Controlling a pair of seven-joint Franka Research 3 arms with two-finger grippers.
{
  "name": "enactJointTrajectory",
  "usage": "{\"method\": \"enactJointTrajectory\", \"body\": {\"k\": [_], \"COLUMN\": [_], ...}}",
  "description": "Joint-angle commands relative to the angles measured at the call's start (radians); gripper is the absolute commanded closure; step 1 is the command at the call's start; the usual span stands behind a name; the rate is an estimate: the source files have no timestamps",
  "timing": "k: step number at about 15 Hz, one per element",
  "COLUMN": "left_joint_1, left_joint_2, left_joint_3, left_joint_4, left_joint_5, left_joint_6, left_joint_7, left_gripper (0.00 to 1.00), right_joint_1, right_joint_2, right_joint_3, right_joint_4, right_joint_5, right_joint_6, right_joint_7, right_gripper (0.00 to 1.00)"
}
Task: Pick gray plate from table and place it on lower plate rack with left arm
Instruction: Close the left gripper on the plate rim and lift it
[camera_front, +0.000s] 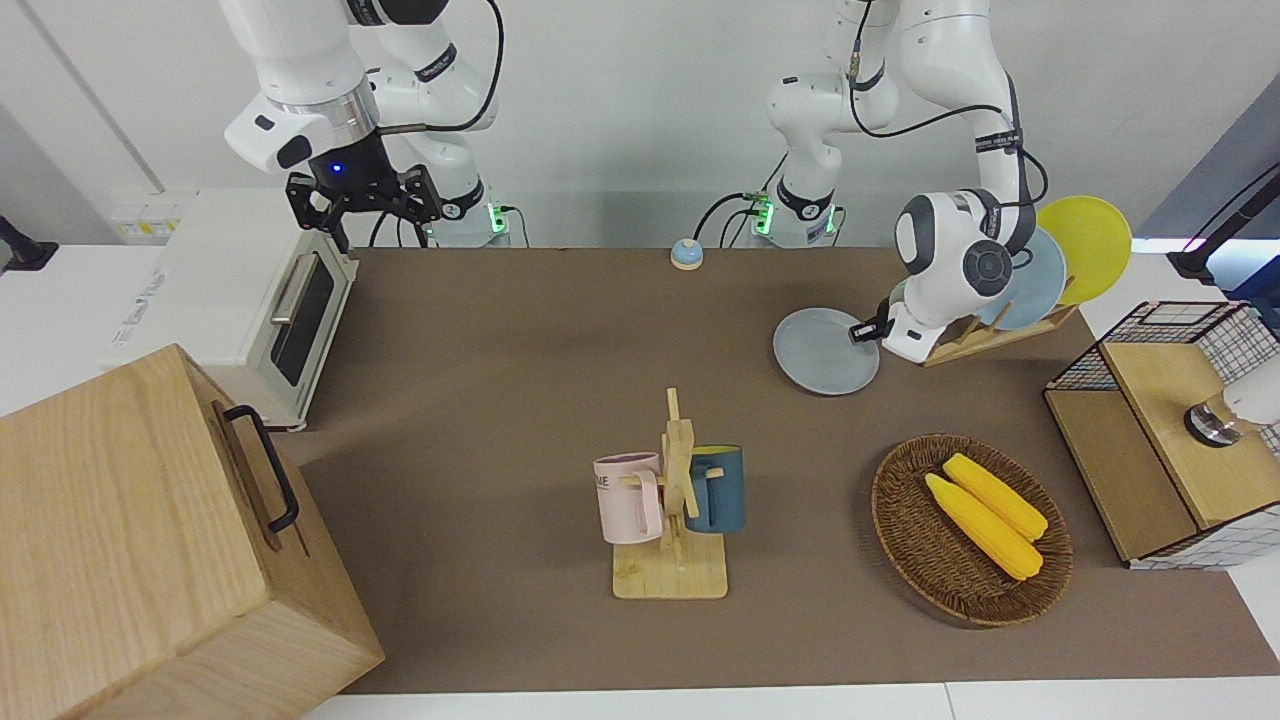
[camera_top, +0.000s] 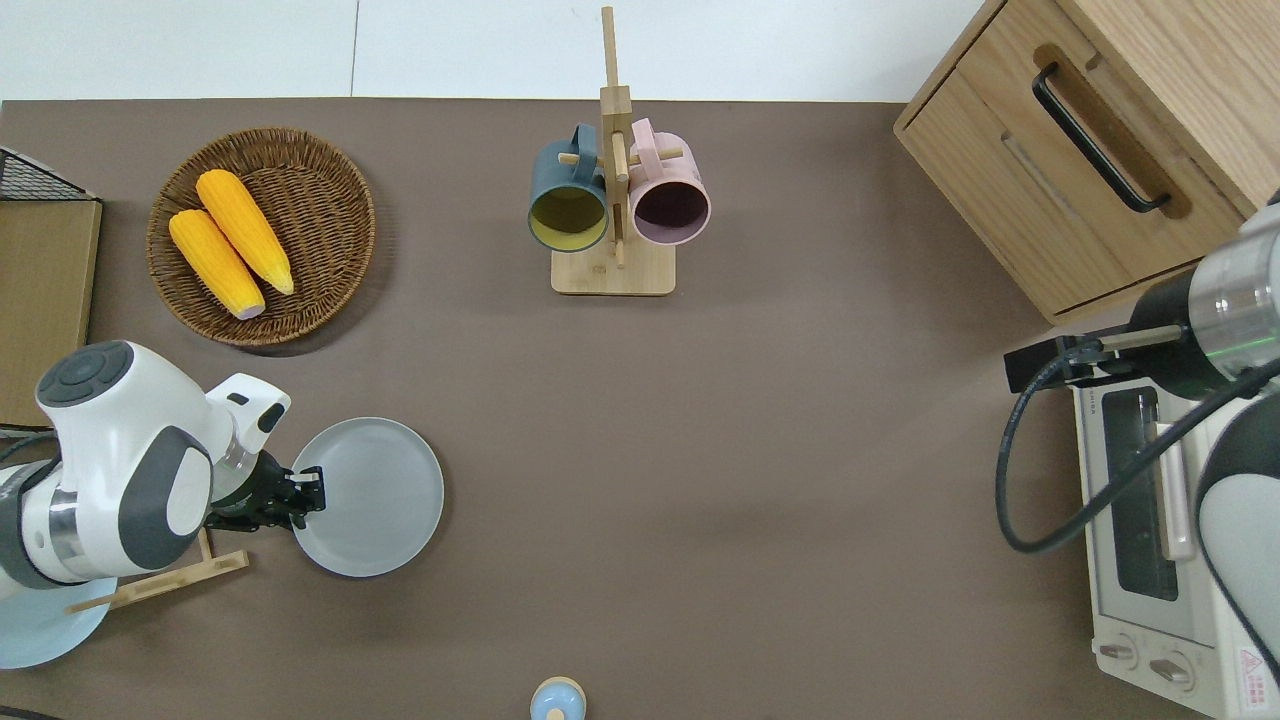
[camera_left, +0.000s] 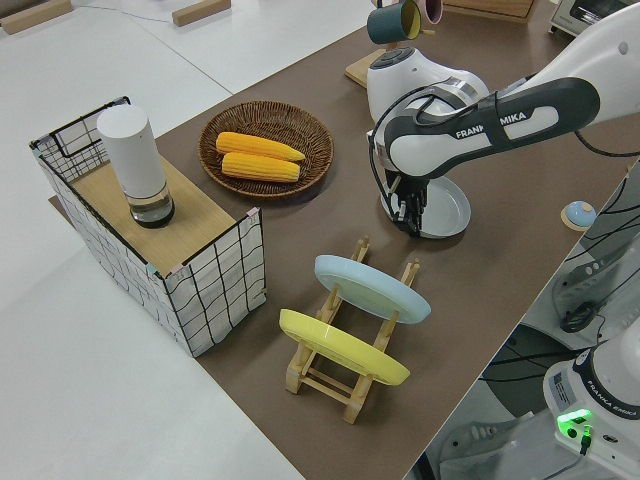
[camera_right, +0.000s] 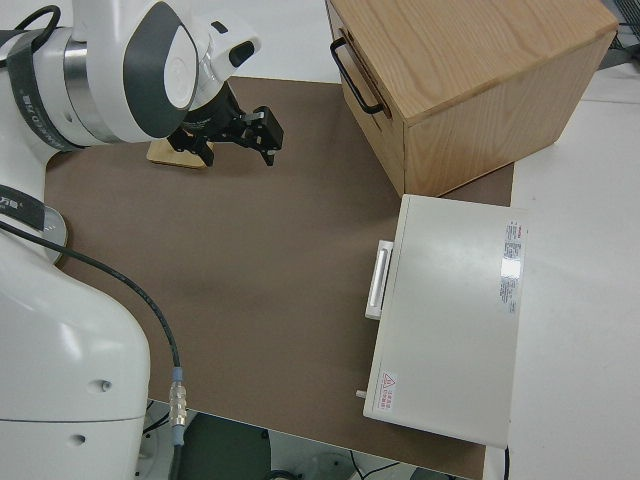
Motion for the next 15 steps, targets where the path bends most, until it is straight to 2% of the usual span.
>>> {"method": "enactJointTrajectory", "body": {"k": [1,6,9,11,15], "left_joint_1": [-0.003,-0.003,-0.008,-0.009,-0.009], "left_joint_2": [0.003,-0.003,-0.003,-0.004,-0.006], "left_joint_3": [0.034,0.040,0.038,0.037,0.038], "left_joint_4": [0.103,0.235,0.293,0.306,0.341], "left_joint_5": [0.046,0.135,0.201,0.248,0.253], "left_joint_6": [-0.113,-0.303,-0.386,-0.402,-0.463], "left_joint_7": [-0.017,-0.020,-0.070,-0.080,-0.078], "left_gripper": [1.00,1.00,1.00,1.00,1.00], "right_joint_1": [-0.019,-0.019,-0.019,-0.019,-0.019], "right_joint_2": [-0.003,-0.003,-0.001,-0.003,-0.003], "right_joint_3": [0.017,0.017,0.017,0.017,0.017], "right_joint_4": [0.009,0.009,0.009,0.009,0.009], "right_joint_5": [-0.001,-0.001,-0.001,-0.001,-0.001], "right_joint_6": [-0.014,-0.014,-0.014,-0.014,-0.014], "right_joint_7": [0.012,0.012,0.012,0.012,0.012], "right_gripper": [0.017,0.017,0.017,0.017,0.017]}}
